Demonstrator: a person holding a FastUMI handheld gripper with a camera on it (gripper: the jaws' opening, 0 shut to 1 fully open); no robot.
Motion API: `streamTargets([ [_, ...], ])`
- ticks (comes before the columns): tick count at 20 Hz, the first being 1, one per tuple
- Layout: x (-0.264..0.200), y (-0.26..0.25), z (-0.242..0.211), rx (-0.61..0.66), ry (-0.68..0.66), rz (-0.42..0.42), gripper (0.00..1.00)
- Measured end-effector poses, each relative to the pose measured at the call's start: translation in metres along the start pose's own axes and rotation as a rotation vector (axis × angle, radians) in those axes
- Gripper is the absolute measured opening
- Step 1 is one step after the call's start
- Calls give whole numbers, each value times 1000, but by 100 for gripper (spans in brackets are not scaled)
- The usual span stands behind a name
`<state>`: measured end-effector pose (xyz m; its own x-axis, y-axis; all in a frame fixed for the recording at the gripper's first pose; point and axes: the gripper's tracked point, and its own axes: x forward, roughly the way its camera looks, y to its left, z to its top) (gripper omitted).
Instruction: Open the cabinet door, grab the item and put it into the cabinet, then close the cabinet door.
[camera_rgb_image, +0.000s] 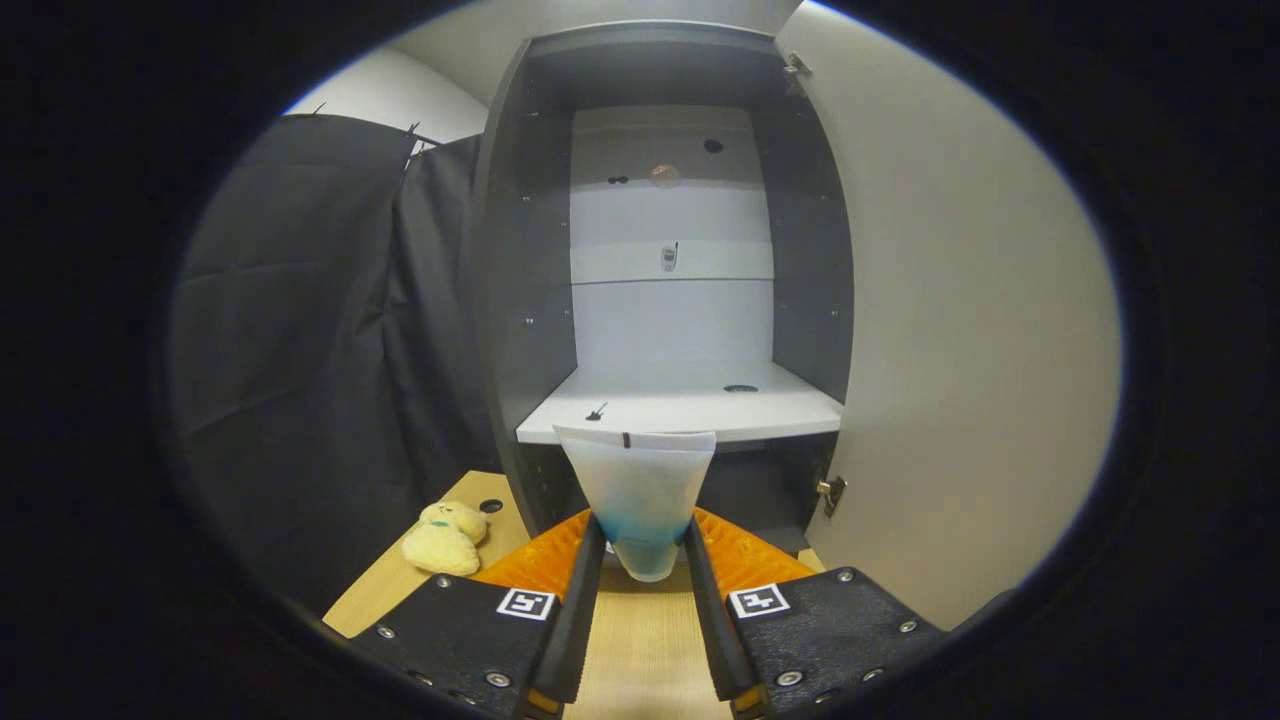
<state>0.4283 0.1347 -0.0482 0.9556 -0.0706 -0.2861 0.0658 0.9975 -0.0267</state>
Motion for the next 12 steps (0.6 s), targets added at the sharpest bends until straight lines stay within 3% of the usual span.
streamTargets([
  [12,102,0,84,29,-4,12,49],
])
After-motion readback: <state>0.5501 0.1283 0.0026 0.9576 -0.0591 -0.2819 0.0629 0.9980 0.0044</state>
